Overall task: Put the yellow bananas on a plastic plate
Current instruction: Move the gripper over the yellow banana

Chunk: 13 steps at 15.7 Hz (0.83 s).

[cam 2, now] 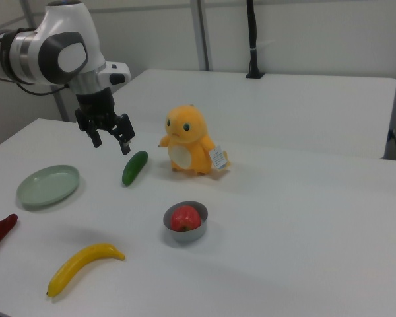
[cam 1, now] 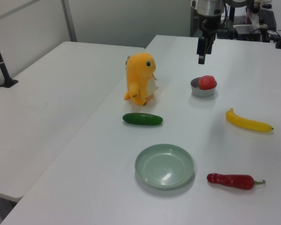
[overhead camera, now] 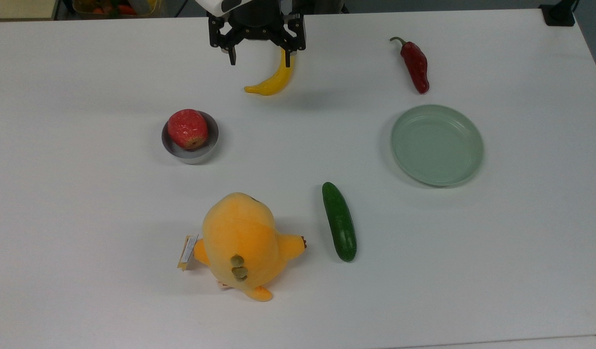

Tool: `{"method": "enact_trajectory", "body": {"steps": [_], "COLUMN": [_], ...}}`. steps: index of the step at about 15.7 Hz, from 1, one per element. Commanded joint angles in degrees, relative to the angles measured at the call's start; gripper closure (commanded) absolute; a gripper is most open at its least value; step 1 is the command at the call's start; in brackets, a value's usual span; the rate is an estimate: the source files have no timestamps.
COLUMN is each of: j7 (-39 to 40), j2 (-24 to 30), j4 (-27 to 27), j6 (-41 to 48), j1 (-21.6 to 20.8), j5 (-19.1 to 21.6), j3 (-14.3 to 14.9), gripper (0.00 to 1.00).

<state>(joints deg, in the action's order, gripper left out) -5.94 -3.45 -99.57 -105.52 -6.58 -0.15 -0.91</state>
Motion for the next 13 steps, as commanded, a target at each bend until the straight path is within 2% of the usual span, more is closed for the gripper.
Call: {"method": "enact_trajectory", "body": {"steps": [1,13], "j7": [0.85,0.4], "j2": [2.13,2.3], "j4": [-1.77,-2.12], "j6": [1.2,0.84], "j1": [1.12,1.04], "j5": [0.06,0.15], "j3": [-0.4,-0.49], "gripper": [0.0,0.0]}}
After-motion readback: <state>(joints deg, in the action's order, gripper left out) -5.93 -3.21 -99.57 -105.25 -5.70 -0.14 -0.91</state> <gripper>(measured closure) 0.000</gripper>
